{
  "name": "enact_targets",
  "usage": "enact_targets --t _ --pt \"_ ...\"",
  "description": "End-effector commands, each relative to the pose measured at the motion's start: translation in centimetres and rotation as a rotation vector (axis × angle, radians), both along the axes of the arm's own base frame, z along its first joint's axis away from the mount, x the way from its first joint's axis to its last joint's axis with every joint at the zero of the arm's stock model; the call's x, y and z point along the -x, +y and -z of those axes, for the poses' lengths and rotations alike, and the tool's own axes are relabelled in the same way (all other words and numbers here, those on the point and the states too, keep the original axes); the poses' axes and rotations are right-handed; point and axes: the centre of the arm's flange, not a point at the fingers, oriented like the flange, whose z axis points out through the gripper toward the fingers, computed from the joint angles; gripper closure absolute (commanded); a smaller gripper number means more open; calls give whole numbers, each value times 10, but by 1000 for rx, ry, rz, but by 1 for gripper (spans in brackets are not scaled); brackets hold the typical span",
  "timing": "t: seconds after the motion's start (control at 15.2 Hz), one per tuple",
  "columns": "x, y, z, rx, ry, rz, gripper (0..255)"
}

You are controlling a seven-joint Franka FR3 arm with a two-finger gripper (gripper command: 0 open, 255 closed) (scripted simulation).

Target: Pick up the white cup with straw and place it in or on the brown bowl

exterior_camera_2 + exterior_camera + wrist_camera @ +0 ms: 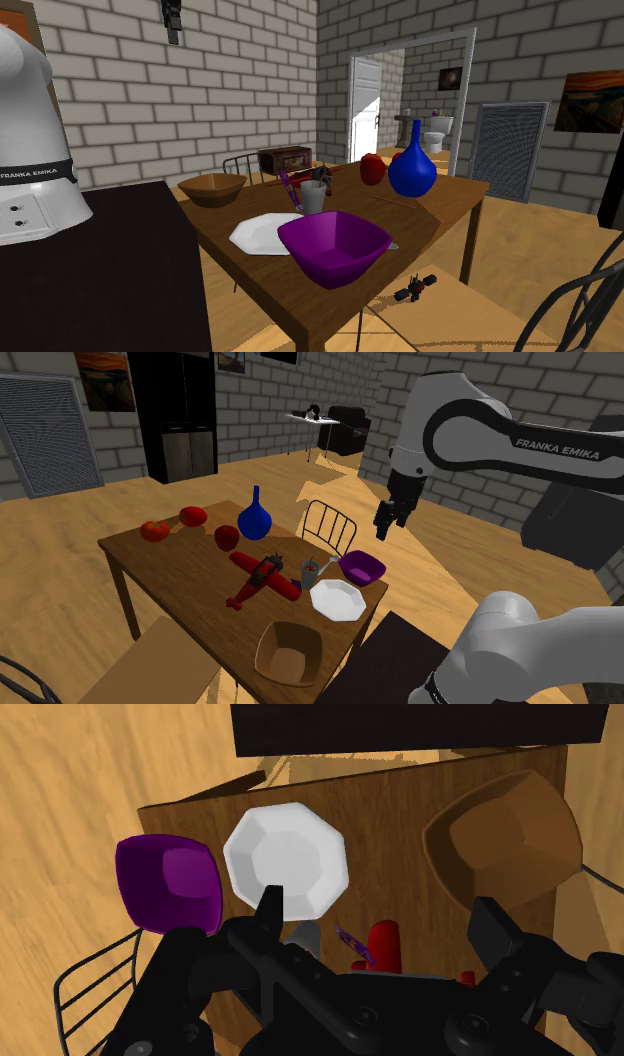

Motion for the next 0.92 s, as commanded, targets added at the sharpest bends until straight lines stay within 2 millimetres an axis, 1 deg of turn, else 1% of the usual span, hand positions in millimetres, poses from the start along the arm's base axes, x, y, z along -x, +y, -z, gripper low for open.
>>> enact_targets --t 0.0,0.46,0.86 --pt "0 0 0 0 0 0 0" --pt "-49 -45 66 -22 3 -88 0" --pt "-93 -78 123 -40 5 -163 0"
